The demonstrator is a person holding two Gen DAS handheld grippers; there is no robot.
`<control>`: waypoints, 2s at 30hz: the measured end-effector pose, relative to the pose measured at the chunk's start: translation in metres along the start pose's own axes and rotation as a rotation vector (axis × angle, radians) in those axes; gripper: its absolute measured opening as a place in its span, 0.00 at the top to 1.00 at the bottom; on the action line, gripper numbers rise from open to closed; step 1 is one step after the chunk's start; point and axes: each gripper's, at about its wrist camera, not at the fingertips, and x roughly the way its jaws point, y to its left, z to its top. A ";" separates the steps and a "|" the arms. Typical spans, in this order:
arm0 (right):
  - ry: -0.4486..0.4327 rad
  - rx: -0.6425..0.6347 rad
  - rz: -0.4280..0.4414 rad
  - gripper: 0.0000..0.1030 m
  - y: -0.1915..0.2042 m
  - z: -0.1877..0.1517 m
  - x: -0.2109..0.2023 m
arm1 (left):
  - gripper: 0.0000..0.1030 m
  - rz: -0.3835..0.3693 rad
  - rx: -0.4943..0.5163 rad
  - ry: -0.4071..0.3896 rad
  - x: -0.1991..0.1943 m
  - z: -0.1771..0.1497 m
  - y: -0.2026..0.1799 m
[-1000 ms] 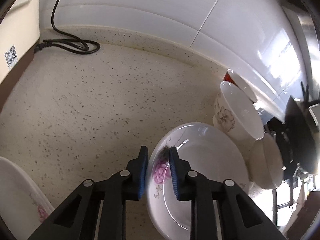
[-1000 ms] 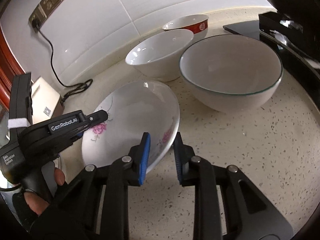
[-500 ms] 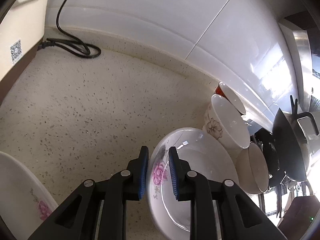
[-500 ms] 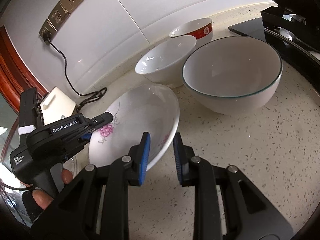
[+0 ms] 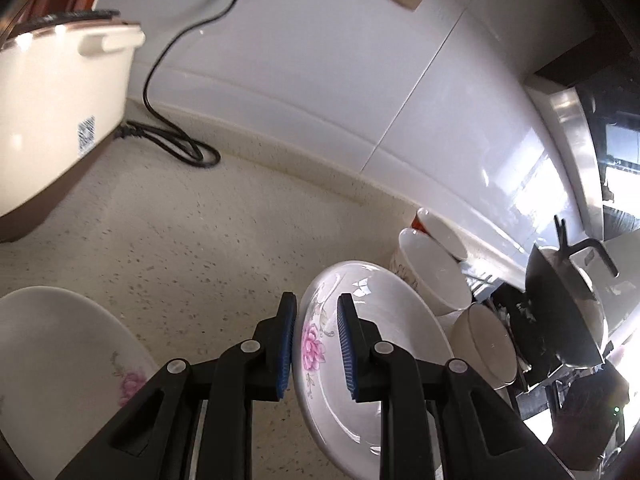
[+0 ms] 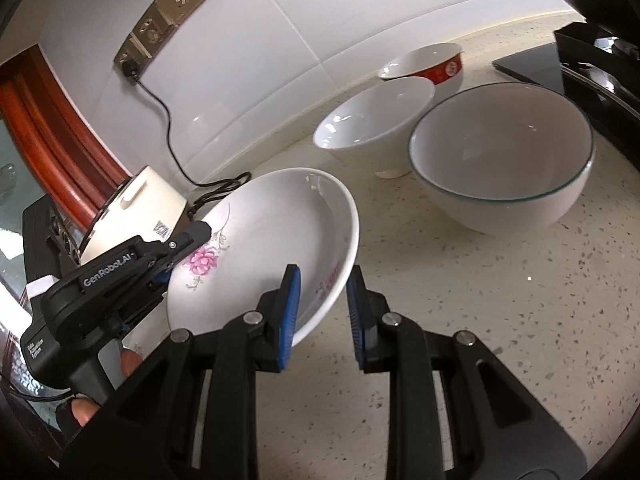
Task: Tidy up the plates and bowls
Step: 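Carry the plate with the left gripper onto the plate stack by the rice cooker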
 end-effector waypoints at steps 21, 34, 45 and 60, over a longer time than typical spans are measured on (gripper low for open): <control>-0.007 -0.181 0.115 0.73 0.058 -0.018 0.006 | 0.79 0.023 -0.108 -0.204 -0.074 -0.017 0.051; 0.052 -0.268 0.136 0.74 0.105 -0.039 0.028 | 0.75 0.121 -0.278 -0.338 -0.106 -0.028 0.095; 0.121 -0.384 0.172 0.74 0.145 -0.058 0.045 | 0.68 0.292 -0.433 -0.447 -0.132 -0.039 0.123; 0.210 -0.417 0.209 0.73 0.156 -0.071 0.056 | 0.59 0.423 -0.513 -0.438 -0.131 -0.041 0.139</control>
